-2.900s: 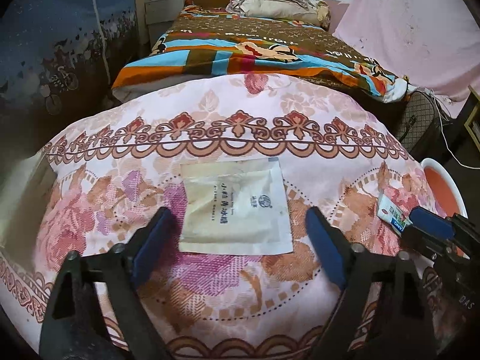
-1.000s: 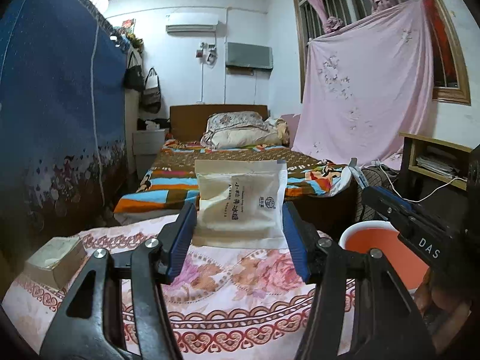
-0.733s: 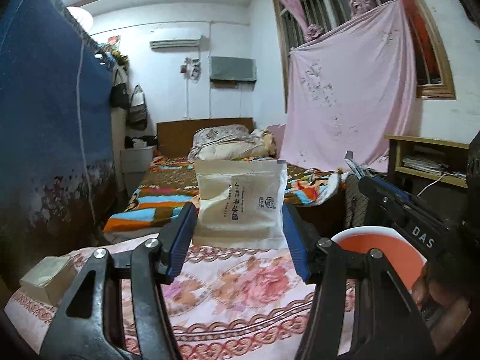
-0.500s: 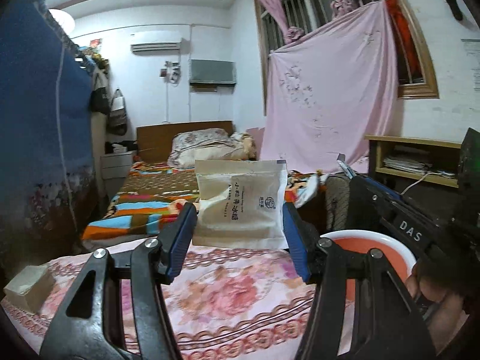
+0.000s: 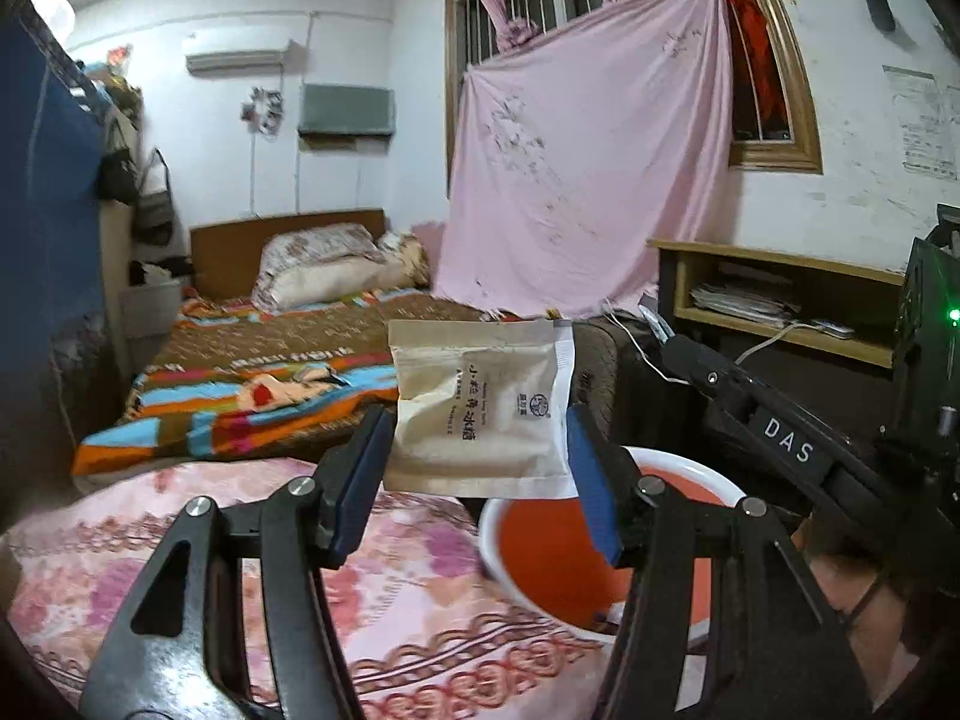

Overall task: Collect trash
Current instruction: 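Lift the paper packet and toothpaste tube and carry both over the basin, then open both tools to drop the packet and tube into the basin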

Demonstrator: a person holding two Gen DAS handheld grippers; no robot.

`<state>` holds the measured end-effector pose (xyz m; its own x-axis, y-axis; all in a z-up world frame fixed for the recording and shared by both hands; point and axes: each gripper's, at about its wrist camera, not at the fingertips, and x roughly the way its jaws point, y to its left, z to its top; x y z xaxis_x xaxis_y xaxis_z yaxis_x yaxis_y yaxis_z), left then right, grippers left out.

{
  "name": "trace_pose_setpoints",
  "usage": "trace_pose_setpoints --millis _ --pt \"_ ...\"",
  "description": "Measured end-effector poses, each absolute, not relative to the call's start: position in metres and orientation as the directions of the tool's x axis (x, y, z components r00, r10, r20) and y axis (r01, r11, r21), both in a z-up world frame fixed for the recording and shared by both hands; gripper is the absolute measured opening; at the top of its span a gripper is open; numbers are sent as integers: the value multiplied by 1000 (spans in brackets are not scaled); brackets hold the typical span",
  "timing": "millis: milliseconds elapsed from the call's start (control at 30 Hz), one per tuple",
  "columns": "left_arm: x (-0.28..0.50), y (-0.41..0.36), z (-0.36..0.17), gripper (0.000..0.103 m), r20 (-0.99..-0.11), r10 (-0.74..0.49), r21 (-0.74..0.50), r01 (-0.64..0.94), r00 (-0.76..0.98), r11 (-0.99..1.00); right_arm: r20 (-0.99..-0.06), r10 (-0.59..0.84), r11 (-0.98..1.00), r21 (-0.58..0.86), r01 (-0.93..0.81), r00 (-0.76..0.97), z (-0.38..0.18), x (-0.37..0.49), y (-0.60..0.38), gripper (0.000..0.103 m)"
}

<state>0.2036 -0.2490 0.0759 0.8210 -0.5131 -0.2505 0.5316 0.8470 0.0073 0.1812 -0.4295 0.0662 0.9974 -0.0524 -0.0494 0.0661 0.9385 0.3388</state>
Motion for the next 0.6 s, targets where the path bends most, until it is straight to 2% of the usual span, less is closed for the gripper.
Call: trace_pose_setpoints --millis 400,600 --pt "229 -292 55 48 -442 -596 -117 616 670 779 -148 -108 890 426 162 983 52 181 -464 22" --pt "232 -294 52 50 -470 -597 -152 606 650 781 -153 -119 880 442 176 981 51 180 -470 26"
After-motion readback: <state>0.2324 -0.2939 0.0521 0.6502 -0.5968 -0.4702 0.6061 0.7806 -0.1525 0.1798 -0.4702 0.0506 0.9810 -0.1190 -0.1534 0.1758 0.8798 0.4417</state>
